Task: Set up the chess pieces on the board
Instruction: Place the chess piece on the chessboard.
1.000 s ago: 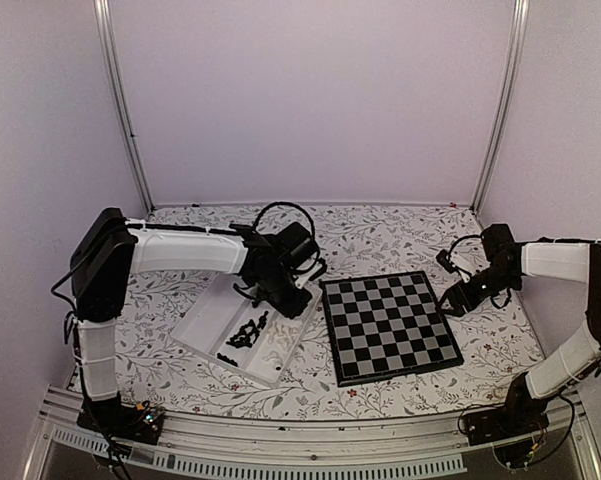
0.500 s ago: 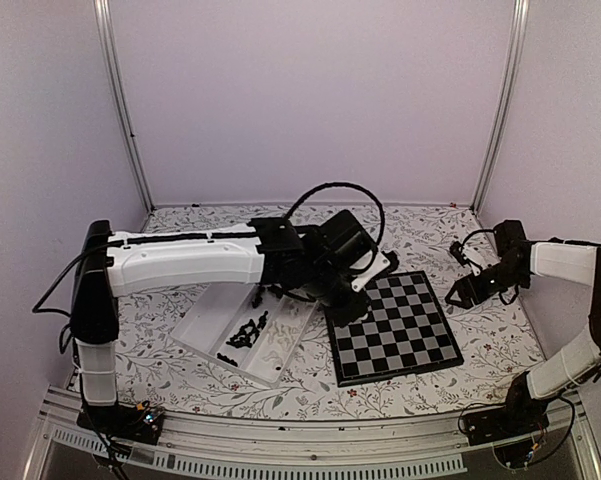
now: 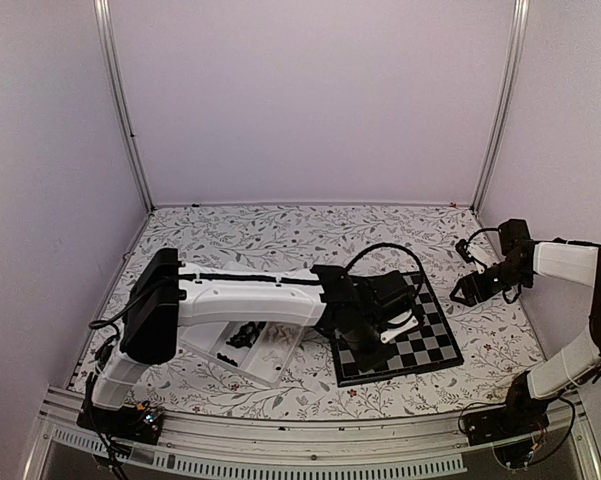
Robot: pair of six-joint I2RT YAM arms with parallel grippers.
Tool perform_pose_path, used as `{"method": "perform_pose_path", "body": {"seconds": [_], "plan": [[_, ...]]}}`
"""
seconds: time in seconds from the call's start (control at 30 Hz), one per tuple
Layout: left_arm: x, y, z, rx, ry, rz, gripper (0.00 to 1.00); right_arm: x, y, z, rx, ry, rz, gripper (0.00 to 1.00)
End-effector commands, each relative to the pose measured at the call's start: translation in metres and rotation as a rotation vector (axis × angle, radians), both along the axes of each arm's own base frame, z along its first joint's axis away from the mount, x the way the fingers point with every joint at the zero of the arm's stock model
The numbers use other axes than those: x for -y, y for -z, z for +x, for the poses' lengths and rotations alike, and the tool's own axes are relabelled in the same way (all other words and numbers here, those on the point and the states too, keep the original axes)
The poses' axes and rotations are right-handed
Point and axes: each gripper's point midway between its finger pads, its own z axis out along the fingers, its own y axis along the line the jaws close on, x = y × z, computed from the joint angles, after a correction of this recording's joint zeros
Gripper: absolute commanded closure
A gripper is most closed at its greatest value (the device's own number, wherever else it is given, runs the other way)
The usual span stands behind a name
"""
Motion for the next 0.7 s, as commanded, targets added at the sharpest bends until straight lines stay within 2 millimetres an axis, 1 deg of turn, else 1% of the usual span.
{"method": "perform_pose_path", "body": {"seconds": [0.0, 0.4, 0.6, 0.67], "plan": [[0.007, -0.005, -0.001, 0.009, 0.017, -0.003, 0.92, 0.002, -0.007, 0.004, 0.033, 0.010, -0.004, 0.29], [0.009, 0.018, -0.002, -0.008, 0.015, 0.029, 0.92, 0.002, -0.004, 0.002, 0.022, 0.008, -0.004, 0.28], [0.010, 0.022, 0.000, -0.003, 0.009, 0.030, 0.90, 0.001, -0.003, 0.001, 0.017, 0.005, 0.000, 0.28], [0.010, 0.025, -0.001, -0.005, 0.009, 0.035, 0.88, 0.001, -0.001, 0.001, 0.011, 0.004, 0.002, 0.28]]}}
